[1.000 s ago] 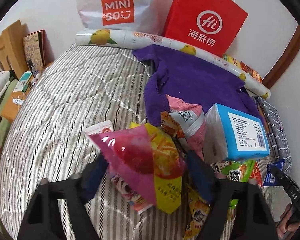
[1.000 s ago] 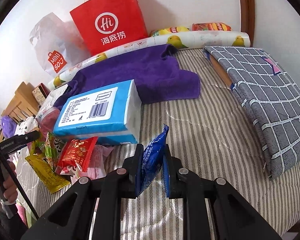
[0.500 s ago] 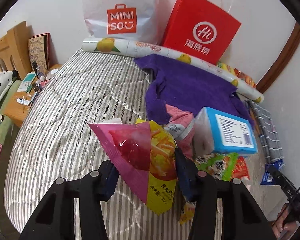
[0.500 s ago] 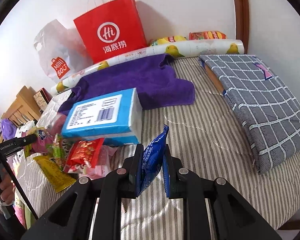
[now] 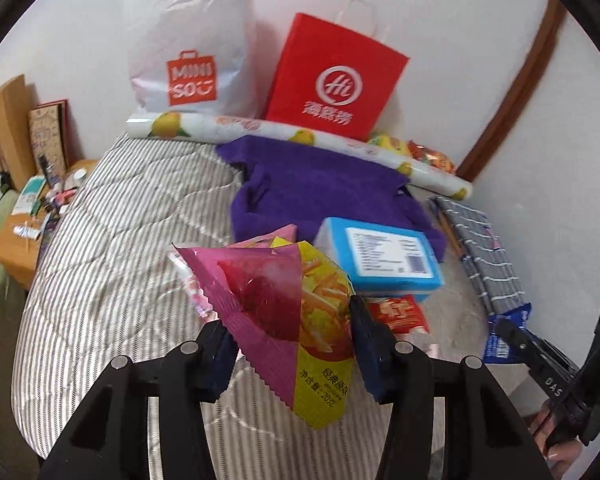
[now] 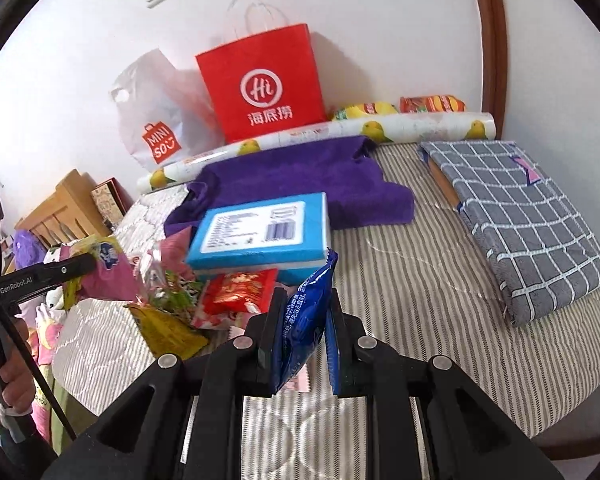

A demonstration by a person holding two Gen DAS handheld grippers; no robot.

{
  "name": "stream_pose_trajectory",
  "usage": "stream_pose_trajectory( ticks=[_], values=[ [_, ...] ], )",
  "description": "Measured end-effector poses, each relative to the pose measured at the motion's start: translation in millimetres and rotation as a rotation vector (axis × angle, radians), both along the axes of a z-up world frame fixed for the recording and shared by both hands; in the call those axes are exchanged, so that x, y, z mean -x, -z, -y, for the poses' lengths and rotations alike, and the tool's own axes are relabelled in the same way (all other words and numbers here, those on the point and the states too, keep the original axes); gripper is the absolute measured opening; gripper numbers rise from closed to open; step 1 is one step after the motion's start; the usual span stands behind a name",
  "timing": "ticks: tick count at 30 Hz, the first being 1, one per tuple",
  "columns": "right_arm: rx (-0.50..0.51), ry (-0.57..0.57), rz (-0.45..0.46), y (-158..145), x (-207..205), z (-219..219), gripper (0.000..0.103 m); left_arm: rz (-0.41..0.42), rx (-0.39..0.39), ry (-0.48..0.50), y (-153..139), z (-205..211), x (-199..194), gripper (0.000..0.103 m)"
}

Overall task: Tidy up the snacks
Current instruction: 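Release the blue packet onto the purple towel while the left tool carries the chip bag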

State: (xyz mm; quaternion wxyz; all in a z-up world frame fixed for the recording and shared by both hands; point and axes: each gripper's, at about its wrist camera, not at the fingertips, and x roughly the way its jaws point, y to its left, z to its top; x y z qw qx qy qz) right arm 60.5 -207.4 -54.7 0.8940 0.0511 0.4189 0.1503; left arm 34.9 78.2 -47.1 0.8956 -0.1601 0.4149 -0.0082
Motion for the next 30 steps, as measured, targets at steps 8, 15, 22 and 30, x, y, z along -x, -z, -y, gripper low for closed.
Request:
stream_pose_trajectory(
  ticks=[8, 15, 22, 30],
  values=[
    [-0.007, -0.032, 0.026, -26.2, -14.0, -21.6, 0.018, 0.015, 0.007, 0.114, -19.4, 27.1, -29.9, 0.049],
    [0.004, -0.048, 0.054, -45.2, -61.2, -40.7, 0.018, 0.000, -0.005, 0.179, -32.4, 33.8, -78.4, 0.049],
    [0.004, -0.032, 0.068, -49.0, -121.0, -50.3, 0.018, 0.008, -0.083, 0.206, -44.7, 35.4, -127.0, 0.049],
    [0.029, -0.014, 0.072, -38.0, -181.4, -49.8, 0.018, -0.012, -0.093, 0.198, -43.7, 27.0, -182.0, 0.049]
  ],
)
